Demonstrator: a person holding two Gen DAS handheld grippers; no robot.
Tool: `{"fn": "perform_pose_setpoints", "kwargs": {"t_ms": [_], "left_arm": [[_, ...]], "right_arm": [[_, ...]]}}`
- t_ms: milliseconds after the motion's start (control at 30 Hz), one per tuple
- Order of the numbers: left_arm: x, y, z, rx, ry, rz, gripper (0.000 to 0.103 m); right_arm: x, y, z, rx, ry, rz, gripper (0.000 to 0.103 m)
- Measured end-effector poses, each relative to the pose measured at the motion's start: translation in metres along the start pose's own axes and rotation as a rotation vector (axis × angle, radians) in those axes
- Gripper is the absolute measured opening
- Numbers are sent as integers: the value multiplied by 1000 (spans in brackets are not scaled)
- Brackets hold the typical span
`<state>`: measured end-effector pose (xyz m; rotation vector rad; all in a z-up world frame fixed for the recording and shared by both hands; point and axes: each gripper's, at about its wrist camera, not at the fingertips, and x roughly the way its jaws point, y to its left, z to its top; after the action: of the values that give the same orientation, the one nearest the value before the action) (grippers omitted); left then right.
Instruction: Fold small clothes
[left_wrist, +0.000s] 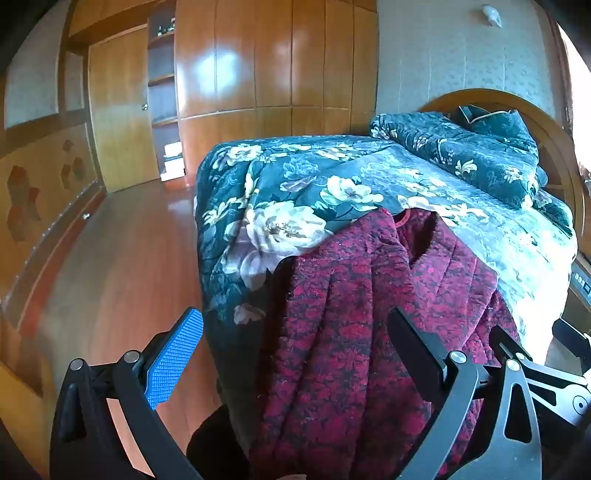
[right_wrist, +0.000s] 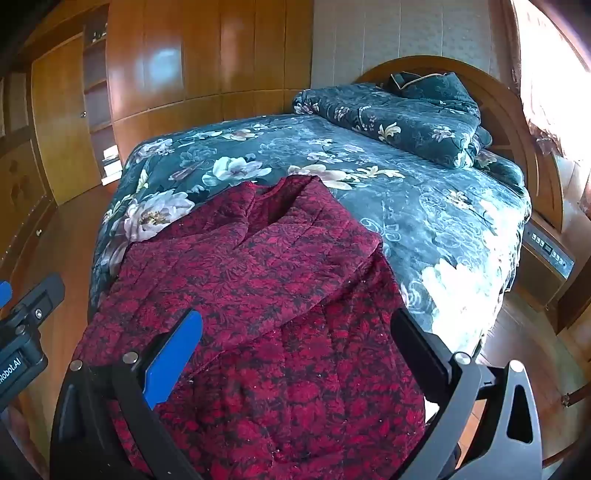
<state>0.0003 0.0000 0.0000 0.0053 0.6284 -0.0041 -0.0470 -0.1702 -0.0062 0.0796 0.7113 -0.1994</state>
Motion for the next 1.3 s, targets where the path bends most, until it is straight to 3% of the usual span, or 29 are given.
{"fn": "perform_pose_setpoints", "kwargs": {"t_ms": [300,1300], "left_arm": [[7,-4,-1,6,31,1,99],[-3,3,-3,37,4,9,99]], "right_arm": [[7,-4,0,17,9,-5,101],[12,-14,-4,62,52,50,101]]}}
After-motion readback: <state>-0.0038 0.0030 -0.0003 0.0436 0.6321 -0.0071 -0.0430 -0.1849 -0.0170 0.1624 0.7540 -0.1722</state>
